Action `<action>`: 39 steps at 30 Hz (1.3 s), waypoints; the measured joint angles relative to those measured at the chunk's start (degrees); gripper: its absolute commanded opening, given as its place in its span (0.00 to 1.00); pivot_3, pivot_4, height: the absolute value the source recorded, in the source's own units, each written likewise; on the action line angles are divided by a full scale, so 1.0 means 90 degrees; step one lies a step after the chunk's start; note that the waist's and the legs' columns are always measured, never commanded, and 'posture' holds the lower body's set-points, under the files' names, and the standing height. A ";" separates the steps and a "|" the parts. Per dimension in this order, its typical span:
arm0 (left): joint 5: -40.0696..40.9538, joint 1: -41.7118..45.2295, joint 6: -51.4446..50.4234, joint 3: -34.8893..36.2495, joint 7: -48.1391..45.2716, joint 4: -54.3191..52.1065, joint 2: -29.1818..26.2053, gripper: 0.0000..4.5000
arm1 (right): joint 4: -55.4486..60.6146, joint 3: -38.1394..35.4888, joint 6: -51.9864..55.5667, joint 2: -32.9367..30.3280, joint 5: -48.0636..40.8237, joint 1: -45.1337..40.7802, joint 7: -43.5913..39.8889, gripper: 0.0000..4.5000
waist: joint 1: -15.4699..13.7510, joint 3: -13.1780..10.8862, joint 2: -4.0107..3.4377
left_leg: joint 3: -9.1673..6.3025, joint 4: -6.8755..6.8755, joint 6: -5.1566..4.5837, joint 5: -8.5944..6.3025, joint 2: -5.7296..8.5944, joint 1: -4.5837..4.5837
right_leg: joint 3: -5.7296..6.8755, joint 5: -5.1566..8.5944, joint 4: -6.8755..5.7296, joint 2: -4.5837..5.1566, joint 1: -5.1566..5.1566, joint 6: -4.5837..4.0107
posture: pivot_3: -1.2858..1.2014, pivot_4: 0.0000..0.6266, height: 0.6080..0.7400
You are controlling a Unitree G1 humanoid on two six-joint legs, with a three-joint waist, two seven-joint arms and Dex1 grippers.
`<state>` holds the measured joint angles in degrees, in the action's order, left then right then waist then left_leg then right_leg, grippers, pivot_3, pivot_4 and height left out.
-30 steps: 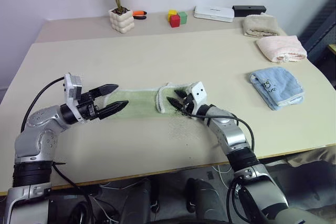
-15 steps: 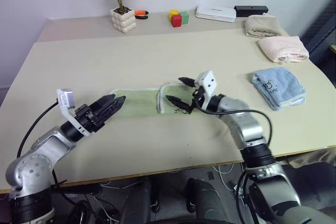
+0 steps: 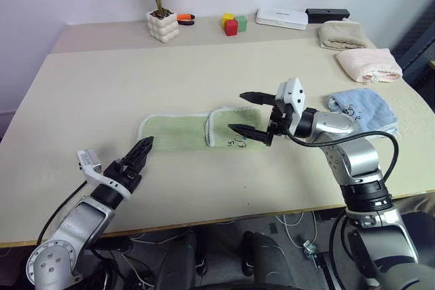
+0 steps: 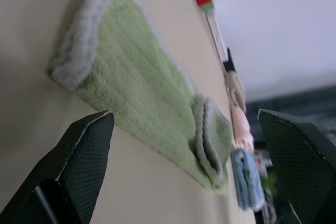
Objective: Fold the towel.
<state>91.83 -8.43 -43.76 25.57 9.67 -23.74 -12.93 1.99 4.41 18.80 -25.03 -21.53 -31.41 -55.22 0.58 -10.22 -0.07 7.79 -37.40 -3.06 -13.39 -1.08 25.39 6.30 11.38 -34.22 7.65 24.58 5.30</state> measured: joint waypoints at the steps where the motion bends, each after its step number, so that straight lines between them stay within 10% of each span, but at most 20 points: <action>1: 0.0001 0.0038 0.0056 -0.0100 0.0206 0.0043 0.0020 1.00 | 0.0000 0.0040 -0.0003 0.0049 0.0005 0.0008 0.0035 0.99 | -0.0004 0.0000 0.0000 | 0.0000 0.0000 -0.0001 0.0000 0.0001 0.0001 | 0.0001 0.0000 0.0001 0.0000 0.0000 0.0000 | 0.52 0.24 1.00; 10: 0.0079 0.0597 0.0611 -0.0303 0.1212 0.0310 0.0146 1.00 | -0.0006 0.0070 -0.0065 0.0044 0.0069 0.0007 0.0257 0.99 | -0.0002 0.0003 -0.0002 | 0.0000 0.0000 -0.0005 -0.0002 0.0007 -0.0002 | 0.0002 -0.0001 0.0000 -0.0002 -0.0003 0.0000 | 0.52 0.24 1.00; 13: 0.0170 0.0820 0.0721 -0.0303 0.1420 0.0563 0.0162 0.82 | -0.0006 0.0069 -0.0078 0.0042 0.0085 0.0008 0.0336 1.00 | -0.0006 0.0006 -0.0004 | 0.0000 0.0000 -0.0005 -0.0003 0.0007 -0.0003 | 0.0003 -0.0001 0.0000 -0.0005 -0.0004 0.0000 | 0.52 0.24 1.00; 20: 0.0218 0.1247 0.0761 -0.0377 0.1703 0.1035 0.0105 0.01 | -0.0006 0.0062 -0.0137 0.0027 0.0134 0.0008 0.0491 1.00 | -0.0015 0.0003 0.0001 | 0.0001 0.0000 -0.0001 0.0001 0.0012 0.0003 | 0.0005 -0.0001 0.0003 -0.0006 -0.0002 0.0002 | 0.52 0.24 1.00; 29: 0.0030 0.1477 0.0683 -0.0597 0.1437 0.0989 -0.0155 0.00 | -0.0001 -0.0108 -0.0193 -0.0183 0.0117 0.0134 0.0512 1.00 | -0.0015 0.0002 0.0002 | 0.0001 0.0000 0.0001 0.0002 0.0013 0.0004 | 0.0007 -0.0001 0.0005 -0.0008 -0.0003 0.0002 | 0.52 0.24 1.00; 39: -0.1782 0.2226 0.0063 -0.1973 -0.1785 0.0424 -0.1409 0.00 | 0.0502 -0.1558 0.0027 -0.1496 -0.0724 0.1479 -0.0220 1.00 | -0.0159 0.0001 0.0003 | 0.0005 0.0006 -0.0015 -0.0010 0.0014 0.0006 | 0.0010 0.0000 0.0014 -0.0006 0.0001 0.0001 | 0.52 0.24 1.00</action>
<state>75.79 11.60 -43.19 7.82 -6.39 -19.92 -25.61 6.51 -9.61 19.04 -38.50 -28.05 -18.10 -57.20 -0.85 -10.21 -0.05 7.83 -37.34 -3.19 -13.48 -0.95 25.45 6.39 11.38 -34.10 7.59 24.59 5.32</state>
